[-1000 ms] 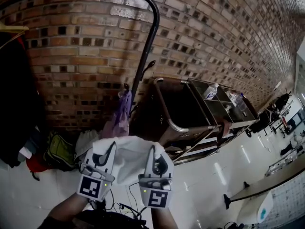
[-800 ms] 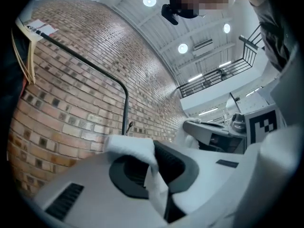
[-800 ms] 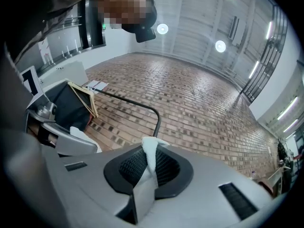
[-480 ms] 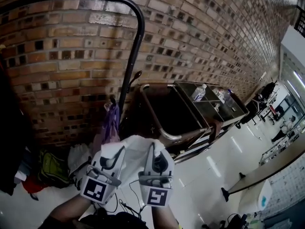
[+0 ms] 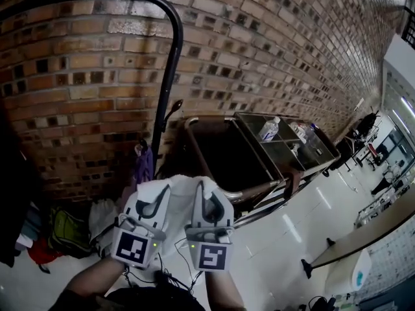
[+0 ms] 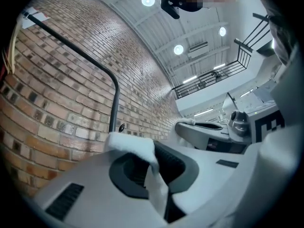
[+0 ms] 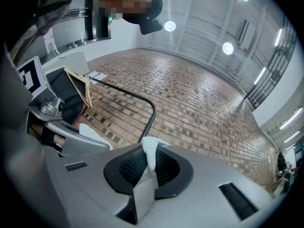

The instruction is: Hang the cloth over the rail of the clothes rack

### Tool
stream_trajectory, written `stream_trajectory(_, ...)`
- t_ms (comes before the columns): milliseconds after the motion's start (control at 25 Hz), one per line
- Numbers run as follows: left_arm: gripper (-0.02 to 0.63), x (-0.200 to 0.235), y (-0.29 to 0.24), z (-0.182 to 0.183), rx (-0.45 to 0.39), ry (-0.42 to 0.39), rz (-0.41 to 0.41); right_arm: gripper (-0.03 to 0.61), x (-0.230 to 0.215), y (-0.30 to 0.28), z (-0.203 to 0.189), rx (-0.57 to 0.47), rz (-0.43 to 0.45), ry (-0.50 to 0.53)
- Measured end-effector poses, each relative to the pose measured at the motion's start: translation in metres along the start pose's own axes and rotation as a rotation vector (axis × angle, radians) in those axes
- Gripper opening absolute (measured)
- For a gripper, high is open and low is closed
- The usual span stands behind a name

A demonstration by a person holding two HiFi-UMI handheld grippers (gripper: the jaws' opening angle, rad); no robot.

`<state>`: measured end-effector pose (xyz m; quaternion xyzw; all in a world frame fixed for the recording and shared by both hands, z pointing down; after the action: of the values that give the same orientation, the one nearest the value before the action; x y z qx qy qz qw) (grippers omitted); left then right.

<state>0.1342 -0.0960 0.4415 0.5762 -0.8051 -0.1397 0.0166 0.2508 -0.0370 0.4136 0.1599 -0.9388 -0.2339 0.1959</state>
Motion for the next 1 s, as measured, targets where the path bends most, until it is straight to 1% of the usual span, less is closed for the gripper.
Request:
stream_trajectory(120, 0.038, 0.007, -0.017, -0.001, 0.000, -0.010, 0.047, 0.048, -0.009, -0.013, -0.009, -0.005, 0.009, -0.033)
stream_trajectory(280, 0.038, 0.014, -0.042, 0.000, -0.020, -0.030, 0.099, 0.048, -0.021, -0.028, -0.020, -0.032, 0.009, -0.057)
stream_trajectory(520, 0.038, 0.021, -0.077, 0.011, -0.091, -0.108, 0.150, 0.048, -0.039, -0.050, -0.025, -0.082, 0.002, -0.093)
stream_trajectory(680, 0.038, 0.025, -0.095, 0.023, -0.162, -0.193, 0.156, 0.048, -0.048, -0.067, -0.022, -0.109, 0.006, -0.102)
stream_trajectory(760, 0.040, 0.028, -0.104, 0.028, -0.184, -0.220, 0.155, 0.048, -0.051, -0.075, -0.021, -0.123, 0.009, -0.099)
stream_trajectory(880, 0.040, 0.033, -0.116, 0.033, -0.206, -0.231, 0.154, 0.048, -0.057, -0.086, -0.020, -0.135, 0.011, -0.104)
stream_trajectory(1000, 0.040, 0.036, -0.130, 0.038, -0.245, -0.240, 0.136, 0.048, -0.066, -0.102, -0.021, -0.120, 0.027, -0.132)
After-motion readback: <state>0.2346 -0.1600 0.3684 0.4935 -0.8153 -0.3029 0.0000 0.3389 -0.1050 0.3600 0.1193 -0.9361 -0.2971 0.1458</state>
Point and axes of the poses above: the fingertips, and each gripper's own axes: y backward along the fingers, x to its left, z out of its top, the point moved 7 cm from there along y, backward along the fingers, and after that the axes turned 13 degrees about -z, right-handed, at the moved point
